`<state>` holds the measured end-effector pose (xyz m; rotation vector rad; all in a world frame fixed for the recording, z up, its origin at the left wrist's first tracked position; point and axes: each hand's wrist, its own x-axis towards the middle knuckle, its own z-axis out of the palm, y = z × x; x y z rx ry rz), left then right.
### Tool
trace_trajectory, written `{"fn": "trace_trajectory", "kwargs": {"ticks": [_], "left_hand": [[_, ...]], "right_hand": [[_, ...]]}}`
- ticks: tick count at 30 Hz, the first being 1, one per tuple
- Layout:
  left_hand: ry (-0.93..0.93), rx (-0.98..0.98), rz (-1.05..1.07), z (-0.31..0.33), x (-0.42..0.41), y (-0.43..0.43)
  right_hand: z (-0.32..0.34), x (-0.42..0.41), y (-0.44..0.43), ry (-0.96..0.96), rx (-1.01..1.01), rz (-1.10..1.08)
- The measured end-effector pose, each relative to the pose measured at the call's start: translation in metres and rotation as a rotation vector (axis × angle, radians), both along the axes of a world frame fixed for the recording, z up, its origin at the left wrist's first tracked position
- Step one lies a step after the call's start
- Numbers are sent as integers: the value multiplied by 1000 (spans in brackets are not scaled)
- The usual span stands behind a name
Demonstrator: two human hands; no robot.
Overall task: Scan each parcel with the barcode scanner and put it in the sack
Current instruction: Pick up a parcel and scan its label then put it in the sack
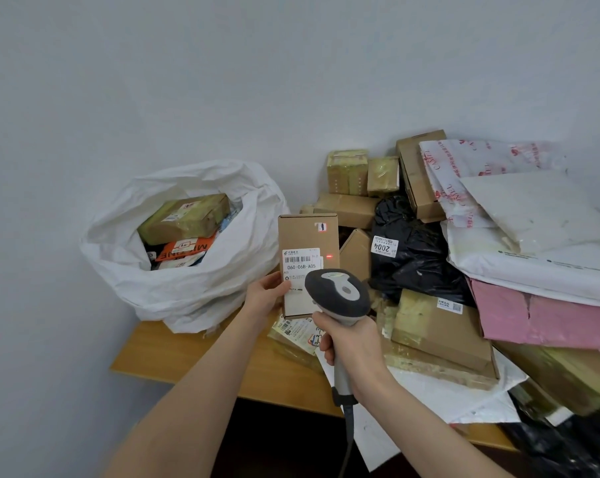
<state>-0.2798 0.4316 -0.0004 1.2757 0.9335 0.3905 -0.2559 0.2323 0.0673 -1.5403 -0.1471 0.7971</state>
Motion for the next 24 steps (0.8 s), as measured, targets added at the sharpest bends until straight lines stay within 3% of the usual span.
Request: {"fn": "trace_trajectory", "kwargs": {"ticks": [24], "left_hand": [[34,31,46,8,1,-14]], "right_hand": [[6,-4,-18,-9,6,59]]}}
